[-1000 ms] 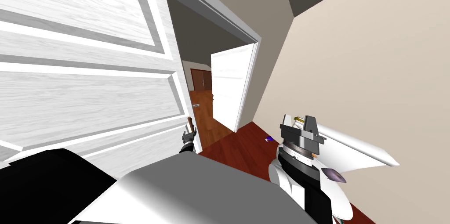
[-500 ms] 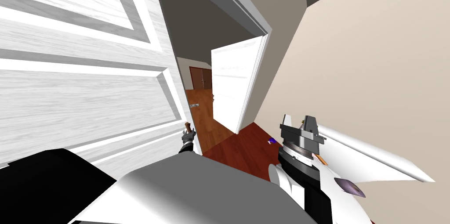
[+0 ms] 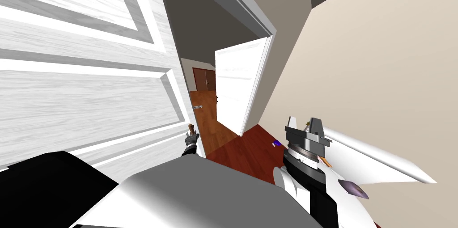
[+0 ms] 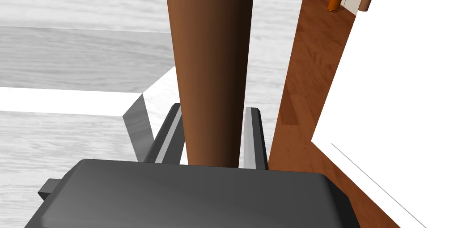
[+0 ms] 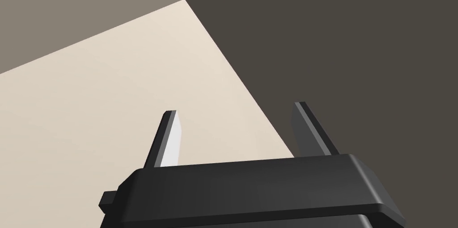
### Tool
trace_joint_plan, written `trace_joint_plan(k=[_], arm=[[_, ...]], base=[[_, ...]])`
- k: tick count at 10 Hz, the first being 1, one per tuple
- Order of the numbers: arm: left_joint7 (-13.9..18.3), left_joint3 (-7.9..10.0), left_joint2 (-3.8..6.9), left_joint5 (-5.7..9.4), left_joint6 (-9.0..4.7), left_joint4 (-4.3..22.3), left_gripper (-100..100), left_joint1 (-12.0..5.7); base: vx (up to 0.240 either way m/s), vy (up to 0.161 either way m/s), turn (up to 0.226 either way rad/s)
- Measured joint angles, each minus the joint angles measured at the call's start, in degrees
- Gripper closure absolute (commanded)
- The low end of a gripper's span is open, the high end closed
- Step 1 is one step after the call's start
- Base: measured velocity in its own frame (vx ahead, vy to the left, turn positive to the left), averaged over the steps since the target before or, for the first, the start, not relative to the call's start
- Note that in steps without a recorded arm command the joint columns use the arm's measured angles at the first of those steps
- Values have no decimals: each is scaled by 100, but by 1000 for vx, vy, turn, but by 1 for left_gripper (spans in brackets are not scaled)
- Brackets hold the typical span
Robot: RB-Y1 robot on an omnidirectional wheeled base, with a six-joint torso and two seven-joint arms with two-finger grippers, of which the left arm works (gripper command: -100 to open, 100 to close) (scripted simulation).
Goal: Push the door open
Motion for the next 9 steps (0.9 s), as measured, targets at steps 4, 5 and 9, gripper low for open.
trace_joint_plan(k=[4, 5, 9], arm=[[-5, 128, -5, 113, 0, 80, 100, 46], [-9, 171, -4, 143, -15, 91, 100, 43], [-62, 405, -6, 310, -91, 107, 100, 44]], base=[[185, 53, 38], [189, 86, 41], [212, 92, 54]])
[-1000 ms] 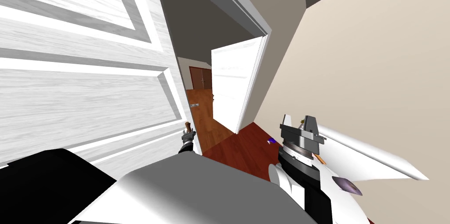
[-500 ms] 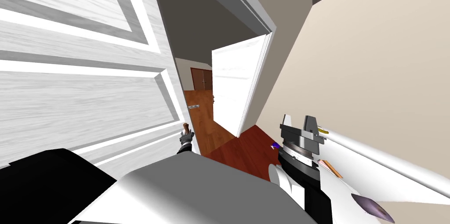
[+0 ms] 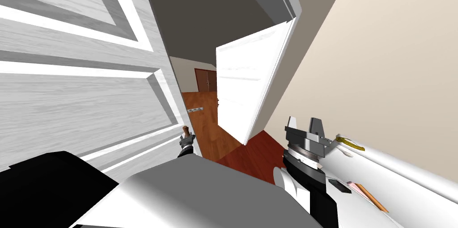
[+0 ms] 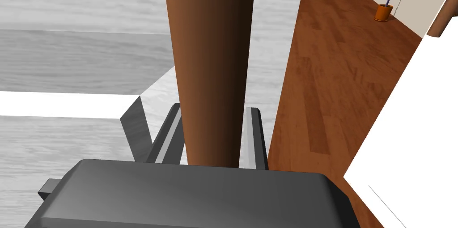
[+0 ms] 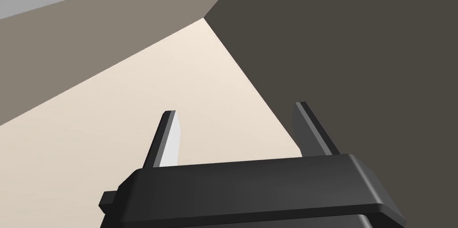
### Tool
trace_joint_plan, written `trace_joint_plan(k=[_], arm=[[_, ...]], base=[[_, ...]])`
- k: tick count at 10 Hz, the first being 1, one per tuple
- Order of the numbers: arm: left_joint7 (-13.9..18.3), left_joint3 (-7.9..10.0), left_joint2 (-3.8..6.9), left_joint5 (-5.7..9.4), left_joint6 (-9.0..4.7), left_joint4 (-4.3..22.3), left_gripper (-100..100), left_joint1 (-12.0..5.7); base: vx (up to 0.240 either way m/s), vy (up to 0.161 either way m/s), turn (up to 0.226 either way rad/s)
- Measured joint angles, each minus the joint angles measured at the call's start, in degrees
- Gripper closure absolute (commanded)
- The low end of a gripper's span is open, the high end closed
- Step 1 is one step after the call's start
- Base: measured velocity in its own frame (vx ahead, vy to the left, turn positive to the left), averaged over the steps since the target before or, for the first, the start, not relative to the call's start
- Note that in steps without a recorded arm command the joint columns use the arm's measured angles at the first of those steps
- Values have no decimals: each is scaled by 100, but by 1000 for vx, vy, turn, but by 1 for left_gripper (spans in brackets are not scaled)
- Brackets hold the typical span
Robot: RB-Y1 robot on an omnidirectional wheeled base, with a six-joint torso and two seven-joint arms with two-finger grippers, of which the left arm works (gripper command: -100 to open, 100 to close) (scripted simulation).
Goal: Push the door open
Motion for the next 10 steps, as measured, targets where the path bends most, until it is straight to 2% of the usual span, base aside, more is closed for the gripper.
trace_joint_plan(k=[2, 4, 5, 6, 7, 10], arm=[[46, 120, 19, 83, -79, 236, 100, -129], [-24, 237, 13, 168, -87, 182, 100, -127], [23, 291, 27, 206, -130, 354, 100, -212], [-18, 348, 33, 254, -100, 231, 100, -137], [23, 388, 46, 277, -142, 333, 100, -159], [-45, 510, 45, 373, -136, 232, 100, -102]], base=[[173, 77, 41], [155, 80, 55], [135, 58, 16], [172, 75, 40], [148, 71, 42], [120, 58, 36]])
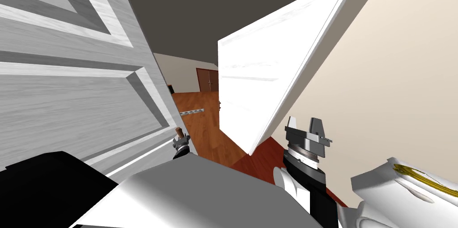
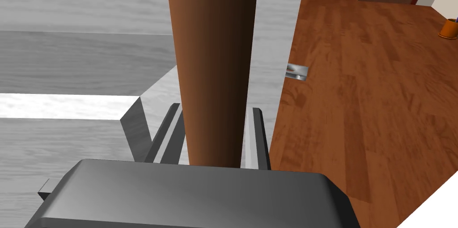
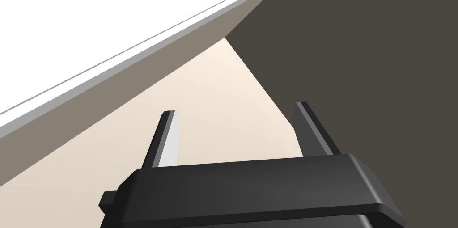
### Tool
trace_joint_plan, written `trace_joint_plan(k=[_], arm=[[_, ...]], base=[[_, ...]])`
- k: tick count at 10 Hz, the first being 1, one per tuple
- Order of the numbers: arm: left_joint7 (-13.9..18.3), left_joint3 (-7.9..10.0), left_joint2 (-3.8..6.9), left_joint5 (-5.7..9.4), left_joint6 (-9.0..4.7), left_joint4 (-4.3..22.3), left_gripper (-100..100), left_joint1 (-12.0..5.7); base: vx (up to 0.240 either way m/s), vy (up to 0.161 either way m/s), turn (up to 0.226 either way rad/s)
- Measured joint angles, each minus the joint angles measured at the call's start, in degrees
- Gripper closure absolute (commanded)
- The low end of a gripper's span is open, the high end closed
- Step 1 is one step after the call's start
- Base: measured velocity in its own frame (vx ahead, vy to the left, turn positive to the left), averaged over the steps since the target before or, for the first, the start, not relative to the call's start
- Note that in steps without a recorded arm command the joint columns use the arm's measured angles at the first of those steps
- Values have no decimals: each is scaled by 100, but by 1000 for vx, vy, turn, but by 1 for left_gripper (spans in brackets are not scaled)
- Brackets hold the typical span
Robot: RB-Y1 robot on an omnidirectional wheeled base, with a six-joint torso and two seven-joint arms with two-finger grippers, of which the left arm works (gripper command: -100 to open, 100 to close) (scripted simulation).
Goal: Push the door open
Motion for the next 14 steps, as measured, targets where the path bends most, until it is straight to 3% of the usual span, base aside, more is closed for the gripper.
trace_joint_plan(k=[2, 5, 8, 12, 14], arm=[[-58, 107, -26, 90, 3, -58, 100, 82], [-72, 281, 4, 196, -86, 50, 100, 44], [-125, 420, 45, 300, -66, -9, 100, 118], [-280, 581, -96, 491, -236, 54, 100, 28], [-409, 735, -130, 626, -393, 95, 100, -91]], base=[[183, 69, 53], [186, 62, 58], [117, 65, 17], [88, 216, -46], [111, 184, -23]])
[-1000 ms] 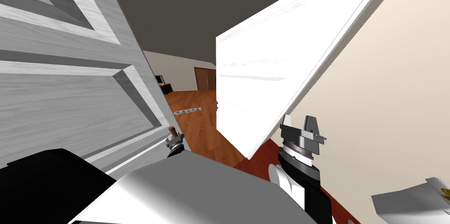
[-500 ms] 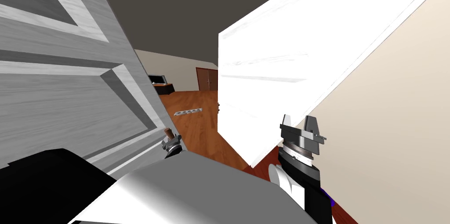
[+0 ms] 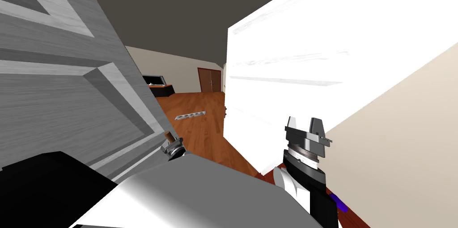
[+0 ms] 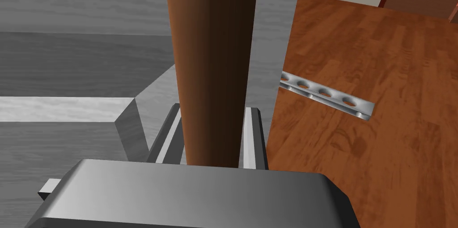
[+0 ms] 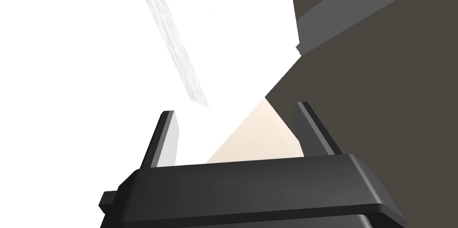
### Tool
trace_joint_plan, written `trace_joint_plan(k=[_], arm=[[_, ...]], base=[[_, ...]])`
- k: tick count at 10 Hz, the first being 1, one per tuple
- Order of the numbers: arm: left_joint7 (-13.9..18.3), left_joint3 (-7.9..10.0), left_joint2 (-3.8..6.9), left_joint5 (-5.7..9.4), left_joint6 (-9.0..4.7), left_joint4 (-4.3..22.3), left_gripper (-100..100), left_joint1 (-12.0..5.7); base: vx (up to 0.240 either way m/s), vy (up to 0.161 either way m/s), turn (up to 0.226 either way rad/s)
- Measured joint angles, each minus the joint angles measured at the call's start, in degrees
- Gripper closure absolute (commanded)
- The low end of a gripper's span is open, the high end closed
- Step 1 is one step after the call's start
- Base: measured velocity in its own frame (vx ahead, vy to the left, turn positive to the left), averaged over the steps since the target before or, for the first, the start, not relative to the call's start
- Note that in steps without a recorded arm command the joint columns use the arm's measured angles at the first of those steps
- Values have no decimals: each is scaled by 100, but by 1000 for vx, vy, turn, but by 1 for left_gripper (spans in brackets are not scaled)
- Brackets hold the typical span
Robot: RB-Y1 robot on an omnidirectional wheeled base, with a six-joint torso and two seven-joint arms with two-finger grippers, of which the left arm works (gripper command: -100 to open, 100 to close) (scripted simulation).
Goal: Push the door open
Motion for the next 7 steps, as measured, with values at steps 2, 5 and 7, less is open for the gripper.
trace_joint_plan(k=[2, 5, 7], arm=[[-134, 123, -26, 112, -86, -86, 100, 14], [-149, 223, -59, 211, -210, -6, 100, -23], [-277, 295, -143, 286, -303, -44, 100, -22]], base=[[62, 105, -18], [52, 73, -18], [49, 94, -14]])
